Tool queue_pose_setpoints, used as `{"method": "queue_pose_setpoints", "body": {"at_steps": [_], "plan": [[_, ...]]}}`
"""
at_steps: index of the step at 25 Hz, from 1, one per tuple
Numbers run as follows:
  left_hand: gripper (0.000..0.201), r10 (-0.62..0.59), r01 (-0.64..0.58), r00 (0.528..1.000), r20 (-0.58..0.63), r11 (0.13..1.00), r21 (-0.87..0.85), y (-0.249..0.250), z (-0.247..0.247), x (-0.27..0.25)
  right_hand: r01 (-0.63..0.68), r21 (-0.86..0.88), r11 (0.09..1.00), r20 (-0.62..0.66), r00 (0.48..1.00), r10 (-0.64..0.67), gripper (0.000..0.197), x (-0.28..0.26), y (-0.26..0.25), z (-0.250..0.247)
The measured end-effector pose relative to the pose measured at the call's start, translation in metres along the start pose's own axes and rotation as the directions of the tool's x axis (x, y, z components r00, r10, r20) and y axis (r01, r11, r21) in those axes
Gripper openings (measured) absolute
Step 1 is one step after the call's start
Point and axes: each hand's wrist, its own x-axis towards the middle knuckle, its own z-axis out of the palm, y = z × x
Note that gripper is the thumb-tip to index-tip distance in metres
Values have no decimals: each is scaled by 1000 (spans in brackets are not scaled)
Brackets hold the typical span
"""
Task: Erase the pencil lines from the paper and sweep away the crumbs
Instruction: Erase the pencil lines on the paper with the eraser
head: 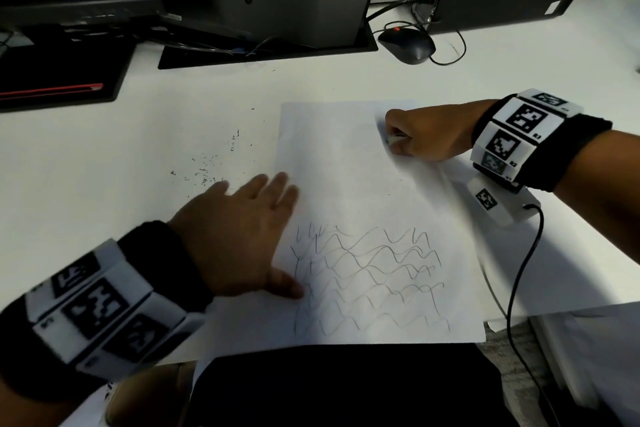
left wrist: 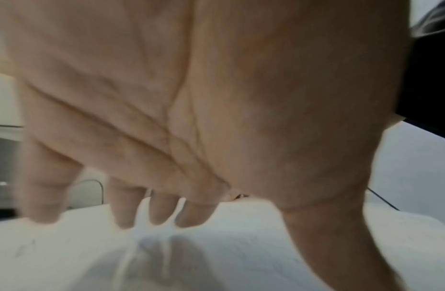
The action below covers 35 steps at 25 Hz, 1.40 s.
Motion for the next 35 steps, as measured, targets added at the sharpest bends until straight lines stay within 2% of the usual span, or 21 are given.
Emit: {"method": "queue_pose_setpoints", "body": {"at_steps": [2, 5, 8, 11, 13, 15, 17, 19, 22, 25, 30, 33, 35], "plan": [[124, 90, -87, 995, 31, 993, -80, 5, 1, 15, -24, 4, 1000, -22, 999, 24, 19, 1, 3, -4], [125, 101, -102, 995, -14, 984, -146, 10, -1, 39, -14, -47, 999, -89, 996, 10, 9, -7, 1, -17], [127, 107, -119, 991, -79, 979, -164, 8, -9, 55, 165, -43, 985, -205, 964, -171, 7, -20, -23, -21], [123, 148, -177, 975, -163, 967, -181, 2, -16, 66, 377, 20, 926, -210, 907, -365, 10, -27, -56, -6], [112, 163, -209, 962, -221, 956, -204, -4, -16, 71, 428, 81, 900, -226, 888, -402, 12, -25, -67, 3], [112, 151, -202, 960, -236, 957, -207, -10, -12, 75, 441, 104, 892, -235, 882, -408, 12, -21, -73, 9], [128, 139, -190, 967, -216, 952, -238, -13, -4, 79, 450, 73, 890, -246, 873, -421, 11, -18, -76, 13], [133, 139, -190, 972, -192, 940, -284, -15, 3, 82, 436, 32, 900, -262, 872, -413, 12, -18, -79, 15], [125, 146, -180, 980, -132, 939, -294, -16, 3, 81, 449, 45, 892, -275, 864, -422, 13, -22, -82, 22], [121, 146, -177, 982, -120, 934, -309, -15, 2, 80, 538, 72, 840, -213, 831, -514, 9, -28, -86, 27], [121, 149, -181, 981, -126, 938, -296, -15, 2, 80, 500, 12, 866, -268, 836, -479, 11, -19, -82, 19], [119, 147, -176, 982, -116, 936, -304, -14, 1, 78, 565, 50, 823, -178, 816, -550, 7, -28, -87, 25], [120, 143, -172, 983, -119, 940, -294, -14, 1, 78, 540, 62, 839, -180, 833, -523, 7, -26, -82, 19]]}}
